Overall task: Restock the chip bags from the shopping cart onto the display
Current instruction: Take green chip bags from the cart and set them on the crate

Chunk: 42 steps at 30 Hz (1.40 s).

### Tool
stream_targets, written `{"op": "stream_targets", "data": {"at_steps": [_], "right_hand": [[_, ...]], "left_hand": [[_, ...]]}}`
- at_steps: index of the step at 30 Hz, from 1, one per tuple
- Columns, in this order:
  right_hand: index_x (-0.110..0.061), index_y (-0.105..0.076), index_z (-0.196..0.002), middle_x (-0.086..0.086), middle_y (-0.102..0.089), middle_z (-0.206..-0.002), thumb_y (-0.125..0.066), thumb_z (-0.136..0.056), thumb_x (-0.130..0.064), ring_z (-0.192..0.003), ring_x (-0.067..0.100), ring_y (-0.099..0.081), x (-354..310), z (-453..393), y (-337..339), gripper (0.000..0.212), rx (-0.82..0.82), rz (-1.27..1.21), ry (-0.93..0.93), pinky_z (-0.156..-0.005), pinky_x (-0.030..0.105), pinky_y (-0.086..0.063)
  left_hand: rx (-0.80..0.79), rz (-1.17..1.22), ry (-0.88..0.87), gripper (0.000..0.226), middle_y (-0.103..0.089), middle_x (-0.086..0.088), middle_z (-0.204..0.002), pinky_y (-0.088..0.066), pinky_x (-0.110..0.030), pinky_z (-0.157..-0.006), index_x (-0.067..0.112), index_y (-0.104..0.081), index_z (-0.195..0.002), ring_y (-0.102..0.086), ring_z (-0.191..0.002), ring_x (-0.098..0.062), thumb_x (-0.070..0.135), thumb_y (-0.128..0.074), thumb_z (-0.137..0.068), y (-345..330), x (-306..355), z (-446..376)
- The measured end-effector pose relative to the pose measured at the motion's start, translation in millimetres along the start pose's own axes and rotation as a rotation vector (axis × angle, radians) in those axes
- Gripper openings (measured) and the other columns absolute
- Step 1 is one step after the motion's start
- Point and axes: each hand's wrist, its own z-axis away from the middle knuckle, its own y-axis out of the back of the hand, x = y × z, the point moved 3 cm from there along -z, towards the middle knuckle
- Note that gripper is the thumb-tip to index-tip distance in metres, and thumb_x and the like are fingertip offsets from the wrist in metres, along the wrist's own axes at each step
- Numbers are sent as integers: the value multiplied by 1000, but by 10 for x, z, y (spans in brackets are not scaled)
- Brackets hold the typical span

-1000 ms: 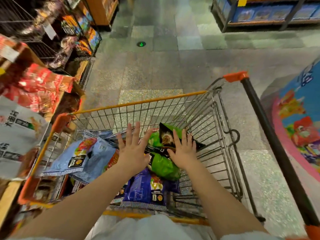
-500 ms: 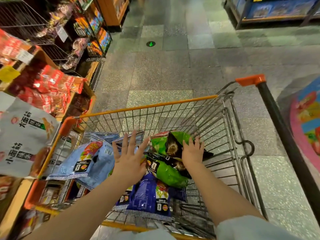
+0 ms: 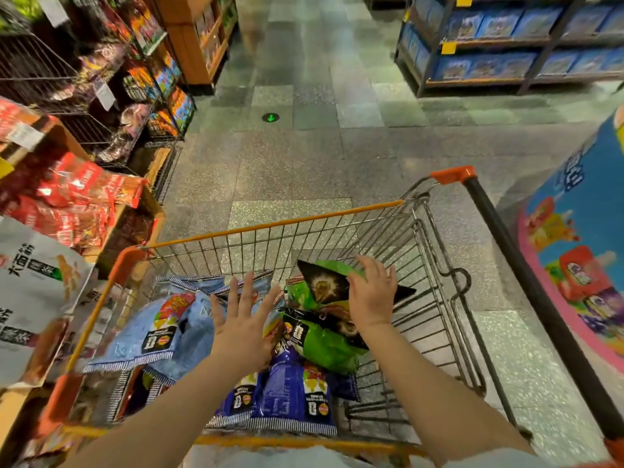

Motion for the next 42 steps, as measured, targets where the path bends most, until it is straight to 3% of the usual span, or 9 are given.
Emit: {"op": "stream_targets", "data": {"at_steps": [2,6,9,18,24,30,36,40,42], "right_hand": [[-10,-71,-72,12,-67,-104,-83,-65,-1,-100,36,-64,-135,17,232,17,108,4,55,-99,65,-28],[-7,-73,-79,14,-67,-106,-81,-68,0,-108,31,-54,-425,21,619,16,290,-25,135,-97,68,-36],[-9,-72,-80,11,-62,-111,-66,-82,-11,-115,27,-46,-684,33,922,7,436,-83,217,-100,69,-31],[-9,-73,-79,7,-62,-116,-56,-88,-23,-117,27,-45,-1282,31,1578,24,511,-319,288,-107,48,-23],[-7,-72,-81,11,-61,-117,-56,-87,-19,-119,27,-36,-1449,9,1627,21,492,-358,323,-99,52,-34],[-10,-73,-90,12,-54,-129,-54,-89,-25,-124,23,-30,-1587,-119,1729,25,464,-390,276,-111,24,-17],[-44,-46,-121,-2,-17,-153,-52,-93,-34,-141,11,-13,-1310,-67,1870,30,253,-678,93,-107,7,-14],[-57,-15,-135,-14,-8,-154,-44,-92,-57,-141,19,-27,-1092,211,1390,52,-210,-733,-34,-112,35,-29],[-56,-5,-135,-10,-17,-154,-49,-96,-41,-127,2,-44,-1126,346,1150,61,-392,-801,-46,-103,23,-41]], "left_hand": [[110,100,-43,107,54,-2,-137,27,-56,-103,47,44,-128,39,-134,-30,50,-55,-88,26,-47,55],[322,182,-287,106,9,-14,-158,5,-51,-109,32,-20,-146,-9,-142,-36,45,-84,-62,123,-82,174],[442,204,-447,103,13,-14,-158,-11,-62,-108,26,-33,-136,4,-146,-30,52,-88,-52,219,-153,193],[537,184,-773,90,-12,-39,-146,-29,-62,-100,22,-16,-144,-9,-142,-44,75,-47,-78,485,-307,119],[517,370,-838,94,-20,-34,-139,-57,-42,-67,9,-38,-118,-63,-90,-52,26,-94,-45,626,-200,318],[613,522,-990,79,-7,-20,-154,-49,-29,-83,35,1,-151,-59,-109,-38,43,-49,-91,748,-214,555],[574,881,-787,89,1,7,-158,-38,-22,-105,39,5,-150,-24,-141,-5,40,-58,-87,651,-355,707],[367,1099,-509,97,-16,-5,-156,-36,-51,-109,46,2,-147,-25,-143,-21,58,-64,-78,557,-528,638],[346,1133,-458,98,-24,-5,-153,-37,-53,-107,49,-1,-146,-32,-140,-24,59,-69,-75,596,-609,615]]}}
